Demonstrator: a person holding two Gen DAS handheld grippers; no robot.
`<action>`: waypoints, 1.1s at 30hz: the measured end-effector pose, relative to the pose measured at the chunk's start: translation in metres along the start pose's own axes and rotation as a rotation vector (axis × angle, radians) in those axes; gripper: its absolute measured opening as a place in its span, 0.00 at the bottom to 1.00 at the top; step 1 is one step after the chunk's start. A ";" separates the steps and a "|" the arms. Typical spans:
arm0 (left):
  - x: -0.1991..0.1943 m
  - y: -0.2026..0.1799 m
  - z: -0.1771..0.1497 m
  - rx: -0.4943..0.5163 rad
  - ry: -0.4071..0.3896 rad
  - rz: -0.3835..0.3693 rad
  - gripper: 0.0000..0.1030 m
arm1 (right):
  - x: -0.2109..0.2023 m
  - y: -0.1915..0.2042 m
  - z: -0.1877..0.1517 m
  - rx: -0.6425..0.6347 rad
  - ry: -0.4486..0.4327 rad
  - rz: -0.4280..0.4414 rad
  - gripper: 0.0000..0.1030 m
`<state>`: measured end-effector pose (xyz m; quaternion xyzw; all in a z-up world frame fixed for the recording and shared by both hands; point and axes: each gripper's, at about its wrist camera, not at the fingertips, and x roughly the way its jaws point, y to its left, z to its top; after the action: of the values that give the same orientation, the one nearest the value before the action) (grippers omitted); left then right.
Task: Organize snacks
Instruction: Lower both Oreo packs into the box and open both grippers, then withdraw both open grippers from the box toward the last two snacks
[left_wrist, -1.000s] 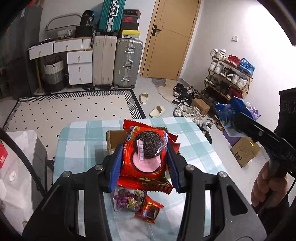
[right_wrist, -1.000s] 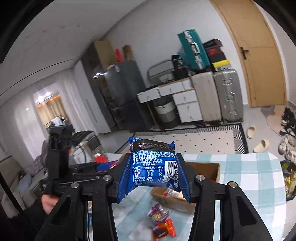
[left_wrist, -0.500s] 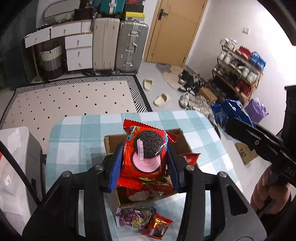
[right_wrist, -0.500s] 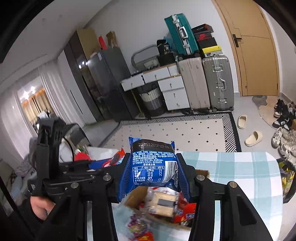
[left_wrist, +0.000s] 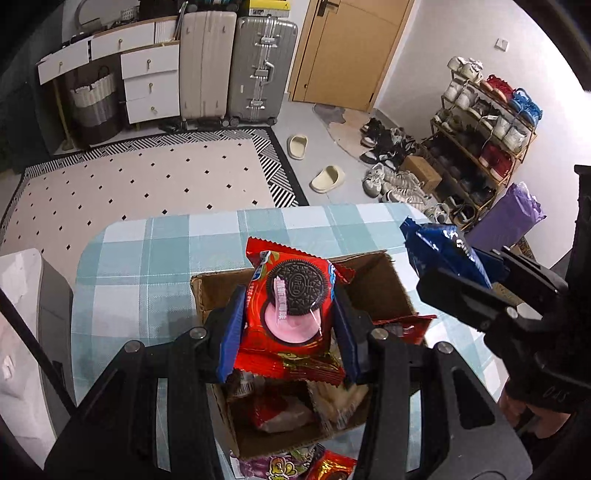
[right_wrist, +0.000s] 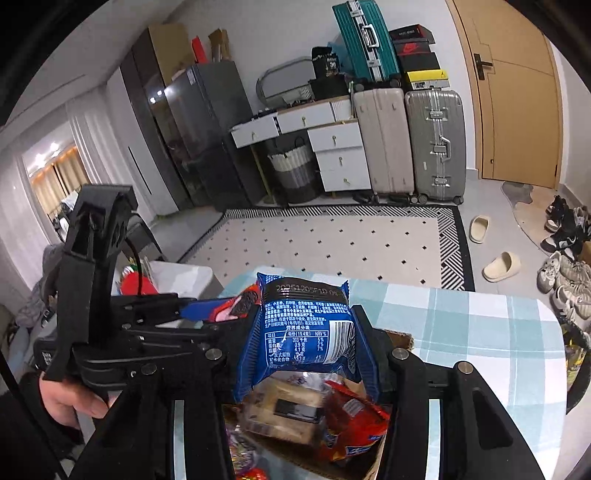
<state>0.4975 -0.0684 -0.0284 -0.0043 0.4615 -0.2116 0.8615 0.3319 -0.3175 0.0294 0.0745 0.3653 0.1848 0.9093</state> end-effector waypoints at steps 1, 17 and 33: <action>0.004 0.001 0.001 -0.001 0.005 0.000 0.40 | 0.003 -0.002 -0.001 -0.003 0.006 -0.006 0.46; 0.036 0.013 -0.005 -0.048 0.050 0.000 0.41 | 0.043 -0.021 -0.017 0.047 0.090 -0.010 0.53; -0.080 -0.004 -0.082 -0.019 -0.236 0.138 0.62 | -0.047 0.003 -0.036 0.038 -0.037 0.029 0.67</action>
<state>0.3918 -0.0268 -0.0118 -0.0054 0.3580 -0.1455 0.9223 0.2748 -0.3328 0.0346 0.1005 0.3505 0.1895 0.9117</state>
